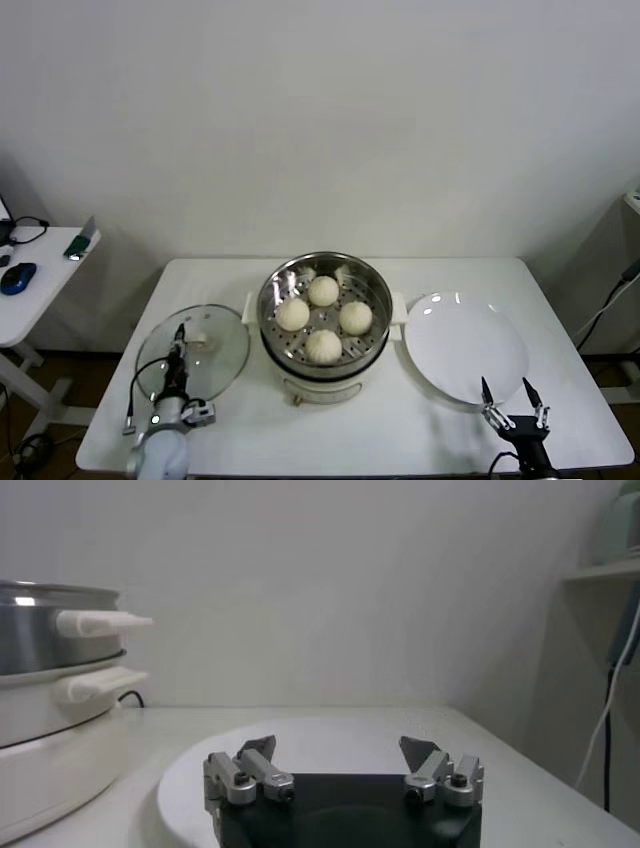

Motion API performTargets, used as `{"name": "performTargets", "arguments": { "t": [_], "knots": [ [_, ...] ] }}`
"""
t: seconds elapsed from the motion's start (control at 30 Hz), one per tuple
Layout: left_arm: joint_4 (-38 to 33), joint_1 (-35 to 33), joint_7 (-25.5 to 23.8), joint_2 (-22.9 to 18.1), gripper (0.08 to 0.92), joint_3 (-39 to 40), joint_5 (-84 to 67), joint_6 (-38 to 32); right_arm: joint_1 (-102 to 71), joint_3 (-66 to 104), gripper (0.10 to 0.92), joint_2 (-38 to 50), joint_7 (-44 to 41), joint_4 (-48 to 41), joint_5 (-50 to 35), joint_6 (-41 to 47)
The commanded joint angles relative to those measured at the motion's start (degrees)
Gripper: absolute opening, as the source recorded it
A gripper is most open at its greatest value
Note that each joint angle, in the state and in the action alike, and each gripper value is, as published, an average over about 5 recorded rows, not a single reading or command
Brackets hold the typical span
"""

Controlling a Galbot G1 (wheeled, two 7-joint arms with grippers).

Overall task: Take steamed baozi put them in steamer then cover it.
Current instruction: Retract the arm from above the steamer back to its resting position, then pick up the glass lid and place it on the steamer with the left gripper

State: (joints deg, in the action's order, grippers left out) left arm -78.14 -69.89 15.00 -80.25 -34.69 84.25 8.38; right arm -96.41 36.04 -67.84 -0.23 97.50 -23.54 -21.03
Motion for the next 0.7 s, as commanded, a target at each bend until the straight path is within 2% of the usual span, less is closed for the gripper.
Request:
{"name": "performTargets", "arguments": {
  "t": [0.03,0.17,0.27,0.43,0.7],
  "knots": [
    [-0.1,0.4,1.6,0.3,0.283,-0.3,-1.6,-1.1,0.0,0.1,0.823,-0.2,0.1,0.1,0.2,-0.1],
    [-3.1,-0.2,2.0,1.0,0.174,-0.2,-4.6,-1.4,0.0,0.2,0.823,-0.3,0.2,0.1,0.4,-0.1],
    [-7.7,-1.5,0.6,2.0,0.146,0.2,-7.8,-0.9,0.0,0.3,0.823,-0.4,0.2,0.1,0.7,-0.1],
    [-18.5,-4.6,-6.6,5.8,0.146,1.1,-14.7,2.7,0.0,0.5,0.823,-0.6,0.3,0.2,1.3,0.0],
    [-33.1,-5.2,-18.2,15.9,0.146,1.7,-23.7,12.5,0.0,0.8,0.823,-0.9,1.6,0.2,3.4,1.1]
  ]
}}
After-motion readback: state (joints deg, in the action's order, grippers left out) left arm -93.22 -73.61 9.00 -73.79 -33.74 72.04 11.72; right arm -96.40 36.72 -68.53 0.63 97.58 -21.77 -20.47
